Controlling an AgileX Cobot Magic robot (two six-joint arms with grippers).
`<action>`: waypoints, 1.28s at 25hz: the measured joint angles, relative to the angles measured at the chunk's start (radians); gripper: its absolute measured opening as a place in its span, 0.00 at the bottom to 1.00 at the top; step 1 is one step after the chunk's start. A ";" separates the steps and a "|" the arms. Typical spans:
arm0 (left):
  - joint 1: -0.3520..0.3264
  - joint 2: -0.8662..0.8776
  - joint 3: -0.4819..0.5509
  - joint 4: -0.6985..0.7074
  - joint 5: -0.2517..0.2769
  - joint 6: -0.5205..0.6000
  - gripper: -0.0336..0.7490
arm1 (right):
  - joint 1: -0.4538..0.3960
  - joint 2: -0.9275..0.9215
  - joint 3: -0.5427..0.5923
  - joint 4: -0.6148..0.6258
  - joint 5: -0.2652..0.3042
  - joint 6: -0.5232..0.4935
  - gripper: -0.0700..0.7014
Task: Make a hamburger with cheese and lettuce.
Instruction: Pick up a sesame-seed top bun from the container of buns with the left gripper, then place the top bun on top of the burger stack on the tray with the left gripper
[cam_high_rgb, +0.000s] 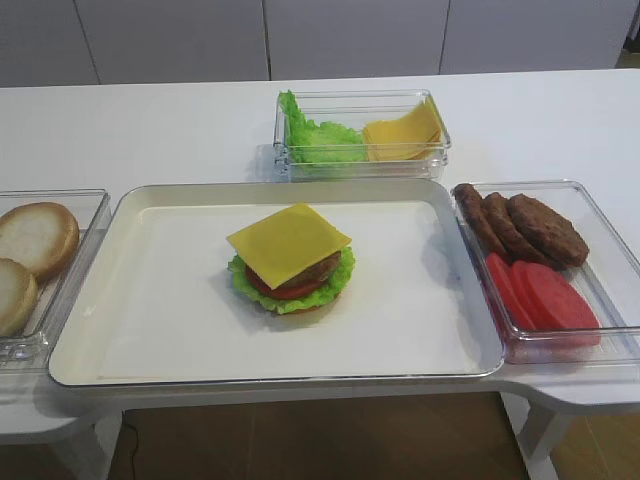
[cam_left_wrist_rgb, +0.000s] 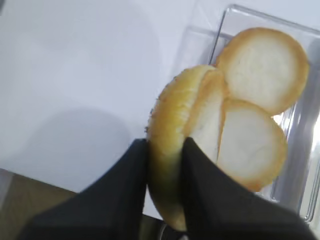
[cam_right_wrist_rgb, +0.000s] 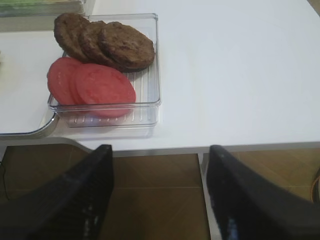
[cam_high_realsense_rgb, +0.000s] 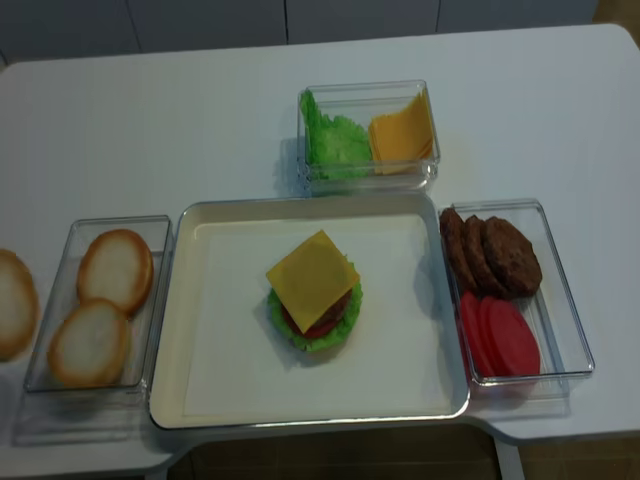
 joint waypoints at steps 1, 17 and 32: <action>-0.004 -0.021 -0.012 0.008 0.002 0.000 0.23 | 0.000 0.000 0.000 0.000 0.000 0.000 0.67; -0.472 -0.099 -0.109 0.241 0.098 -0.049 0.22 | 0.000 0.000 0.000 0.000 0.000 0.000 0.67; -1.026 0.113 -0.109 0.601 0.177 -0.334 0.22 | 0.000 0.000 0.000 0.000 0.000 0.000 0.67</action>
